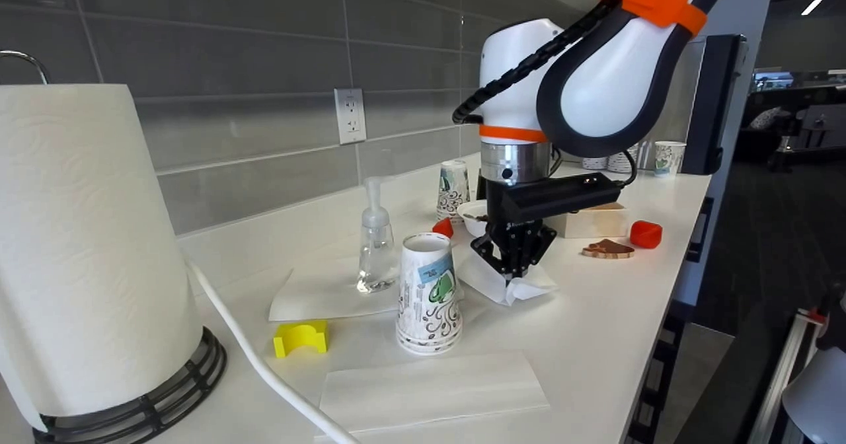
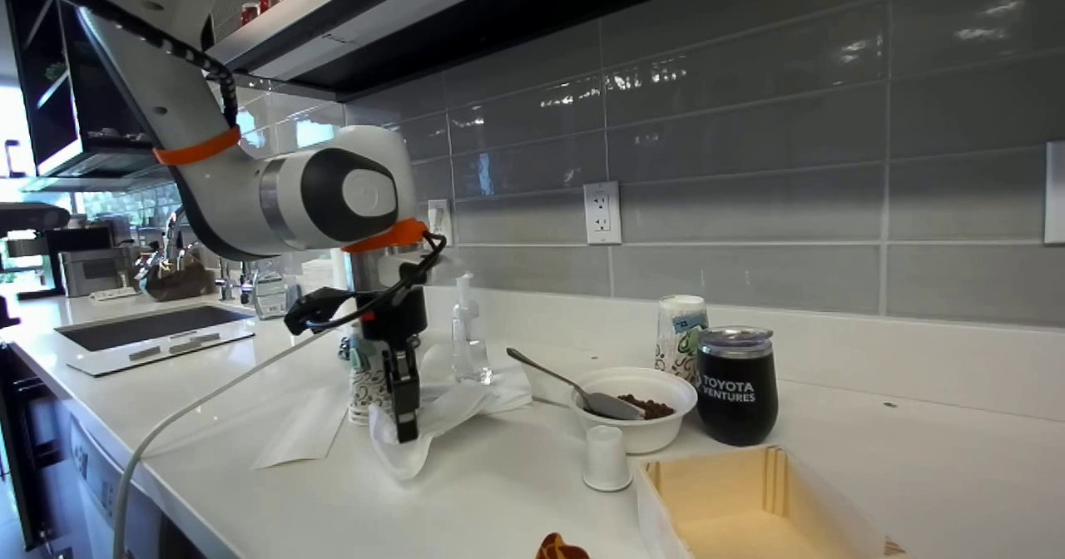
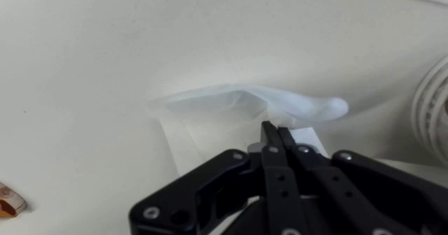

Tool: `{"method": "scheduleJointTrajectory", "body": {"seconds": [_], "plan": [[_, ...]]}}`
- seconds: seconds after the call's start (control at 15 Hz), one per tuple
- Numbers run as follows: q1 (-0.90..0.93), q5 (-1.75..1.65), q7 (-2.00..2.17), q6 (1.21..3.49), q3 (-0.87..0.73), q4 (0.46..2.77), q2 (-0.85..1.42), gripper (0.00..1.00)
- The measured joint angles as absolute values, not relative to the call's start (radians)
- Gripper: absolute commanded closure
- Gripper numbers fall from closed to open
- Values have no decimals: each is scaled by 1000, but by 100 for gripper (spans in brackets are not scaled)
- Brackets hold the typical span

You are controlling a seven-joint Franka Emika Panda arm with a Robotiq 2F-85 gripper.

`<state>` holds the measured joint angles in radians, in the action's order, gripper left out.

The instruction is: Use one napkin to wipe the countertop.

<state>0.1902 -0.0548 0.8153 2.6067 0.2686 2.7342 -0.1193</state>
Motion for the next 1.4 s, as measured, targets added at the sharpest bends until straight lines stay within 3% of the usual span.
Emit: {"method": "scheduleJointTrajectory", "body": {"seconds": [0.33,0.87,1.4], "plan": [[240,58,712,2559,274,2734,-123,100],[295,90,702,2170,324,2742,-306,100],[464,157,452,2139,428,2731,-366,100]]}}
